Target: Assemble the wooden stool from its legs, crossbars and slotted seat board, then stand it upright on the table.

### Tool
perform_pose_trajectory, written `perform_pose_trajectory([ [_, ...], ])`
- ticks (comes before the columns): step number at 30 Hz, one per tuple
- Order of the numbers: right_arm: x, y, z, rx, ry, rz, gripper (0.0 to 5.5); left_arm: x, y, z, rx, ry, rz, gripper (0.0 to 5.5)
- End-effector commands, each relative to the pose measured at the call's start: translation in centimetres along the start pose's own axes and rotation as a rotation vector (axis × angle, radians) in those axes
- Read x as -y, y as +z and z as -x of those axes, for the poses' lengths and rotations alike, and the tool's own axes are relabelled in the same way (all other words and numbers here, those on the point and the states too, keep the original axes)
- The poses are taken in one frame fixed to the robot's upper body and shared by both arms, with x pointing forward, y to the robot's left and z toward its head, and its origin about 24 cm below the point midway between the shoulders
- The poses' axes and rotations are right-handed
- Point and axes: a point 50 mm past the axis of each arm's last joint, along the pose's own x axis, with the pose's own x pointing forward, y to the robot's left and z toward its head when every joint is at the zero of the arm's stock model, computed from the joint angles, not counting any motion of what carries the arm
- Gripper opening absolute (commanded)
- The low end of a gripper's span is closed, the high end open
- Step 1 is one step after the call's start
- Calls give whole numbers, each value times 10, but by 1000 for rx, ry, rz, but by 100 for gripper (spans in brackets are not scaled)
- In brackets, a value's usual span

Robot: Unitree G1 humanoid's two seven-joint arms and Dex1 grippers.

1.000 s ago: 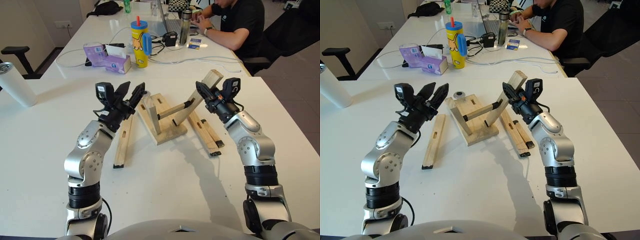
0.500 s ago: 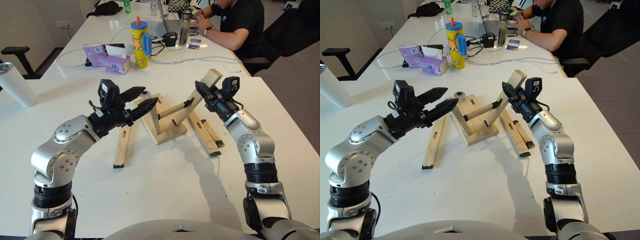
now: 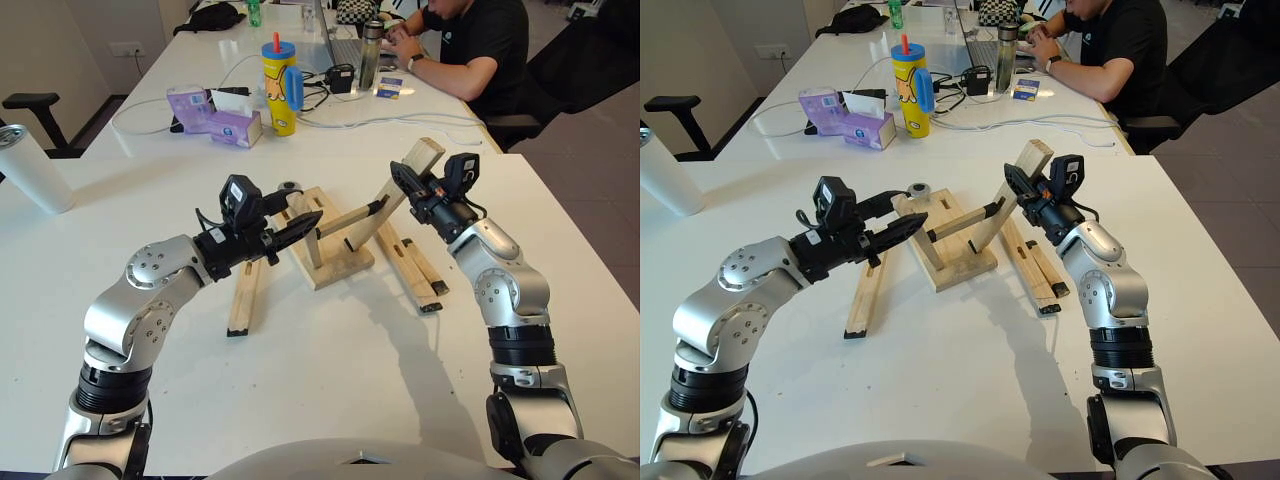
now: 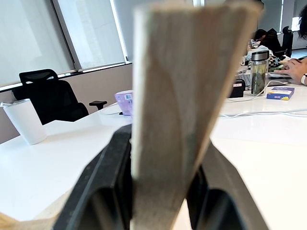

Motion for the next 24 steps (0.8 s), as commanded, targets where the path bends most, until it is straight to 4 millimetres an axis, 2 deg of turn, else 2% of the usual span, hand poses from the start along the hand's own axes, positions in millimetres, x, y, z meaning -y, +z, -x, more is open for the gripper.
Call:
perform_pose_trajectory([
  [1,2,-80,25,-447,-41,-2,112,3,-11,0,-29,-16,34,227],
  [5,0,-88,28,-508,-51,59,113,-5,-28,10,-50,69,90,227],
  [13,11,-105,42,-700,-70,63,113,-2,-54,29,-71,130,199,227],
  [18,15,-111,43,-782,-49,131,113,0,-53,26,-27,126,216,227],
  [20,5,-105,37,-730,29,187,113,0,-52,24,-8,128,219,227],
  [22,-6,-106,37,-738,147,364,114,0,-49,20,4,123,203,227],
  [23,-12,-108,39,-746,187,356,116,1,-46,18,13,119,193,227],
  [24,-20,-109,39,-741,208,259,116,1,-43,15,27,115,185,227],
])
